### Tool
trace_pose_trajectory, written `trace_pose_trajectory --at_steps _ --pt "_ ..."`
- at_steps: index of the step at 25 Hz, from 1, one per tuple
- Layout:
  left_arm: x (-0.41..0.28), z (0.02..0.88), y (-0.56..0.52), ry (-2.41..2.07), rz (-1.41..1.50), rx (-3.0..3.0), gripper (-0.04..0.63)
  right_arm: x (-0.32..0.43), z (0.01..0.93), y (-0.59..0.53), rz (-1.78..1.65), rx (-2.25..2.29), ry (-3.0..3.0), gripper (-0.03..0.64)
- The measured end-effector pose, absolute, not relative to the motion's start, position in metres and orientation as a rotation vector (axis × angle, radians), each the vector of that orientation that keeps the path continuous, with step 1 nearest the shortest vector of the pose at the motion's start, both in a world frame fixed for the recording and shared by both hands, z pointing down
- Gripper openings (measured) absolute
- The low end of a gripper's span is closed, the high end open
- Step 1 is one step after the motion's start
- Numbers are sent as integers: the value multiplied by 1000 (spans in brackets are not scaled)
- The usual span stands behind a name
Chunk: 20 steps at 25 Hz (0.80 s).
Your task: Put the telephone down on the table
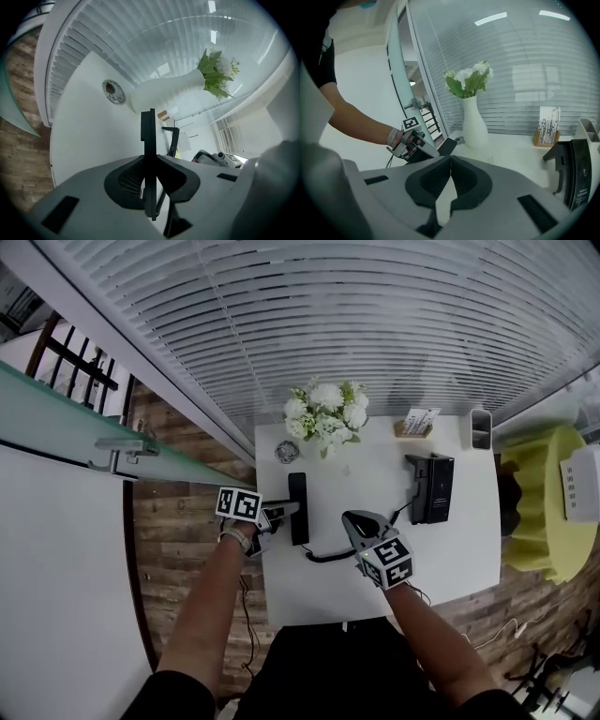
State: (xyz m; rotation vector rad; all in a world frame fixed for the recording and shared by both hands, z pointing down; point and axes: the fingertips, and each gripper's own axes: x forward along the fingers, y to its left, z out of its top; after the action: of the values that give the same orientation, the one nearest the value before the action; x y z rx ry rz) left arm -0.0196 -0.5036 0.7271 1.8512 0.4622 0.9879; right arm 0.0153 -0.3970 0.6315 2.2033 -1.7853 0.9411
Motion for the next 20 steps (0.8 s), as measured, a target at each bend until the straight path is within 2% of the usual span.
trace_pose_trajectory --at_steps 11,20 --pt "-16 749 -511 411 1045 1799 78 11 638 -410 966 2203 -1794 21" --pt "-18 757 -517 346 1226 1949 115 15 632 -414 963 2220 -1802 21"
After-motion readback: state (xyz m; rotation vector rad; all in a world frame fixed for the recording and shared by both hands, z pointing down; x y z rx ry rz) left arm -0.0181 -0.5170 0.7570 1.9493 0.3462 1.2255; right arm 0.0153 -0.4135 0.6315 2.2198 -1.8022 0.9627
